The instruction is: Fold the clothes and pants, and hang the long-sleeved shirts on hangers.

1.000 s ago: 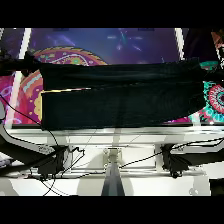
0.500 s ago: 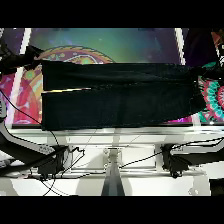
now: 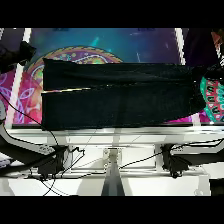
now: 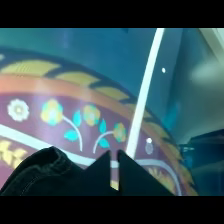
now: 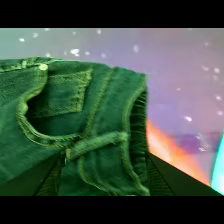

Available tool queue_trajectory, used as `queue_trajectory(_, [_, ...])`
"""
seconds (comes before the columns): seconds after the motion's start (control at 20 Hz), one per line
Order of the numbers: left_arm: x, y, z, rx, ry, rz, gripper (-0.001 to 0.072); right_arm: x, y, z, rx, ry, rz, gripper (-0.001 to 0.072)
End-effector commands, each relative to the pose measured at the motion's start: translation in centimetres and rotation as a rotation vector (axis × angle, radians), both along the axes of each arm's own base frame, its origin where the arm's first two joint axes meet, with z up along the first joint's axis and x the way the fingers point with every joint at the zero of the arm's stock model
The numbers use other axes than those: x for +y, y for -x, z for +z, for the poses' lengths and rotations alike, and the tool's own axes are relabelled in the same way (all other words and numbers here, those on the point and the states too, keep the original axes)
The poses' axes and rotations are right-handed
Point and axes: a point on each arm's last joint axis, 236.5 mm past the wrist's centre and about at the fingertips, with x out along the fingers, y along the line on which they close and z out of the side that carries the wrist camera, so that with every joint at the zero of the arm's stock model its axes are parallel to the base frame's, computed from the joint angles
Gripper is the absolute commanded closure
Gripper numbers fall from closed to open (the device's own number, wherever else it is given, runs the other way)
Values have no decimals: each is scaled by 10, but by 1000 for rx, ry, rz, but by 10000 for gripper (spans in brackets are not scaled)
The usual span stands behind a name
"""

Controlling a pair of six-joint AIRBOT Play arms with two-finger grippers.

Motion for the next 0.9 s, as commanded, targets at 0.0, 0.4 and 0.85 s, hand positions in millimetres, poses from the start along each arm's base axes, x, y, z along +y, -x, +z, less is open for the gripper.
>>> queue_trajectory(0.0, [-5, 13, 48, -92, -139, -93, 678, -24, 17, 22, 36, 92, -69, 162])
queue_trajectory(0.4, [-28, 144, 116, 117, -623, -392, 678, -26, 164, 27, 397, -191, -251, 393])
queue_trajectory(0.85, [-60, 225, 92, 238, -597, -494, 679, -6, 277, -10, 519, -418, -419, 392])
